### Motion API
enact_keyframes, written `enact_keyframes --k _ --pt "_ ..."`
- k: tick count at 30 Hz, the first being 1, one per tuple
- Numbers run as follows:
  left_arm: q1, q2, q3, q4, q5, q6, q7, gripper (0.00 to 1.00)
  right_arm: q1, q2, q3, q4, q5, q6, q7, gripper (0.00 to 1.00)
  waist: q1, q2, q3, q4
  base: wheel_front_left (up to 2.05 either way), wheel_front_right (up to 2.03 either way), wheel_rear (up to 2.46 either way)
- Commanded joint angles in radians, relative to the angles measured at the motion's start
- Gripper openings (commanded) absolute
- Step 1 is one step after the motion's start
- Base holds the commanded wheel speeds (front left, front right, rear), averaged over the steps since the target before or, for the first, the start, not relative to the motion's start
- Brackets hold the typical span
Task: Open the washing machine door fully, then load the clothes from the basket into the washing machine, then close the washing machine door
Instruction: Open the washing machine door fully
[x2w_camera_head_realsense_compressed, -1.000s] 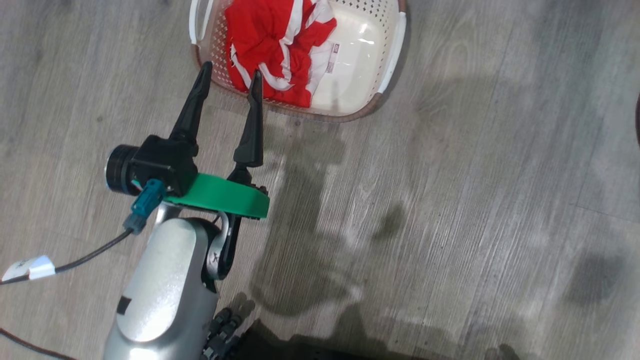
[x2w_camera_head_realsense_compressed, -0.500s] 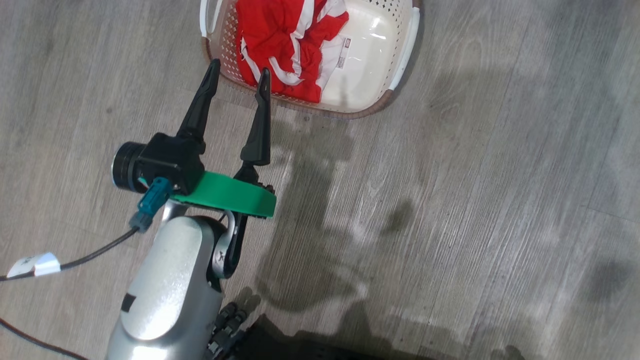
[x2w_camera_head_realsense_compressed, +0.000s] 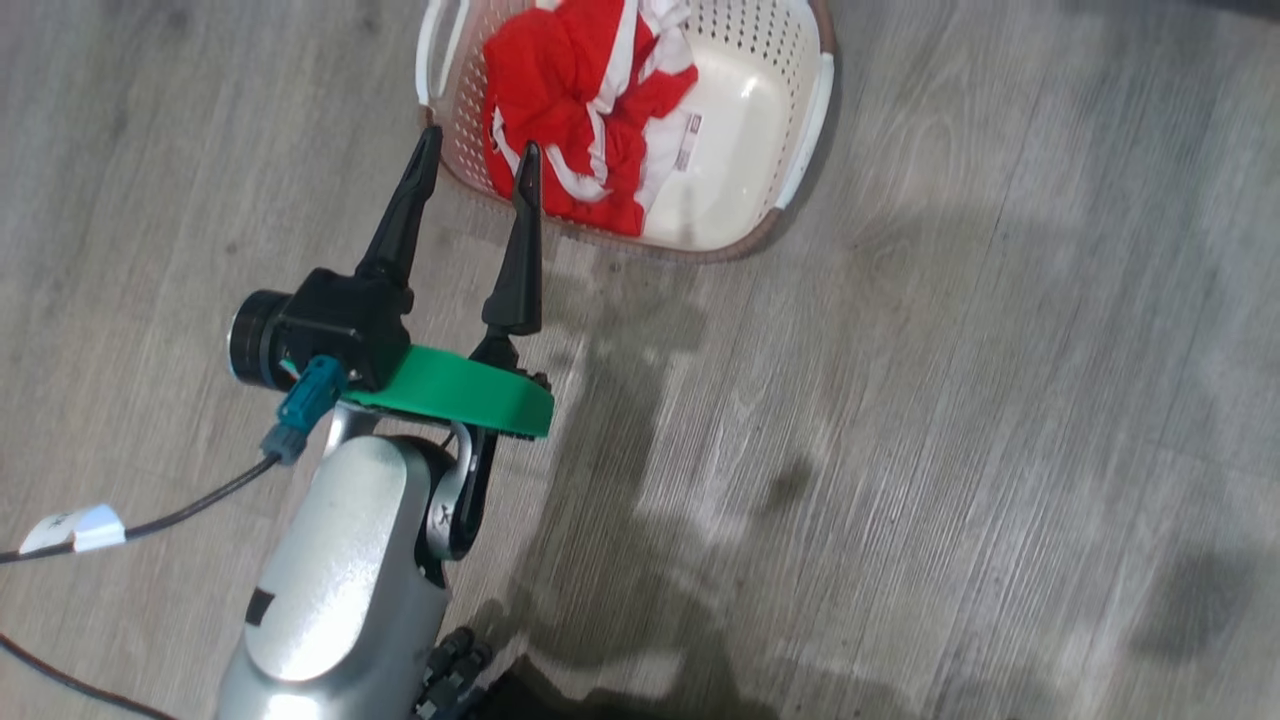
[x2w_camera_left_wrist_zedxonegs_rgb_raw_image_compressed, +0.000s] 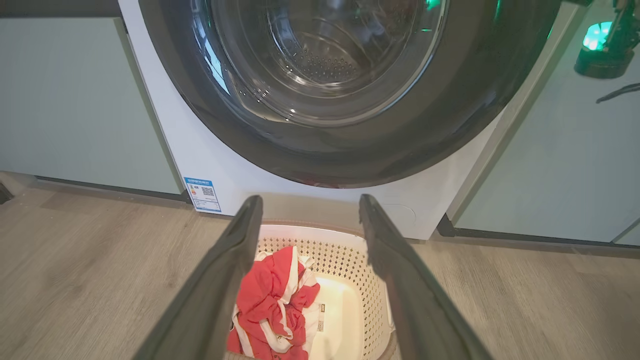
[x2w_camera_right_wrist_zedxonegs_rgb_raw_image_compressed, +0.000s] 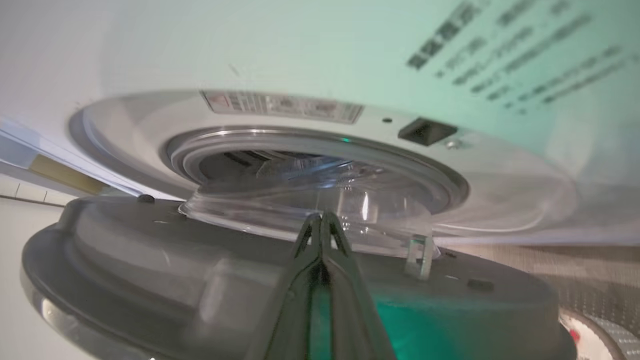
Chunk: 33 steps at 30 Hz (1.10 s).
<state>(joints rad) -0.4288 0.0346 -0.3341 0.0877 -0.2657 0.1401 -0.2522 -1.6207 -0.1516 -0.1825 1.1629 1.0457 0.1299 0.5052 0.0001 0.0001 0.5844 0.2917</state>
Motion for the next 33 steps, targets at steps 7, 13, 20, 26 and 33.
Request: enact_keyframes --k 7,13,20,26,33 --pt "0.041 0.016 0.03 -0.011 0.006 0.003 -0.01 1.0 0.119 0.039 0.024 -0.041 0.036 0.001 0.079 0.0 -0.0001 -0.0001 -0.095 0.016 0.0 0.0 0.0" --pt "0.08 0.016 0.033 0.002 0.004 0.002 -0.01 1.0 0.243 0.048 0.039 -0.068 0.064 0.001 0.124 0.0 -0.0001 -0.0001 -0.178 0.03 0.0 0.0 0.0" --pt "0.135 0.016 0.043 0.015 0.011 0.001 -0.01 1.0 0.369 0.07 0.051 -0.105 0.105 0.001 0.154 0.0 -0.0001 -0.0001 -0.273 0.046 0.0 0.0 0.0" --pt "0.162 0.016 0.057 0.025 0.024 -0.008 -0.01 1.0 0.443 0.089 0.069 -0.133 0.141 0.001 0.173 0.0 -0.0001 -0.0001 -0.325 0.055 0.0 0.0 0.0" --pt "0.201 0.016 0.072 0.039 0.04 -0.022 -0.01 1.0 0.552 0.1 0.113 -0.16 0.2 0.001 0.189 0.0 -0.0001 -0.0001 -0.403 0.091 0.0 0.0 0.0"
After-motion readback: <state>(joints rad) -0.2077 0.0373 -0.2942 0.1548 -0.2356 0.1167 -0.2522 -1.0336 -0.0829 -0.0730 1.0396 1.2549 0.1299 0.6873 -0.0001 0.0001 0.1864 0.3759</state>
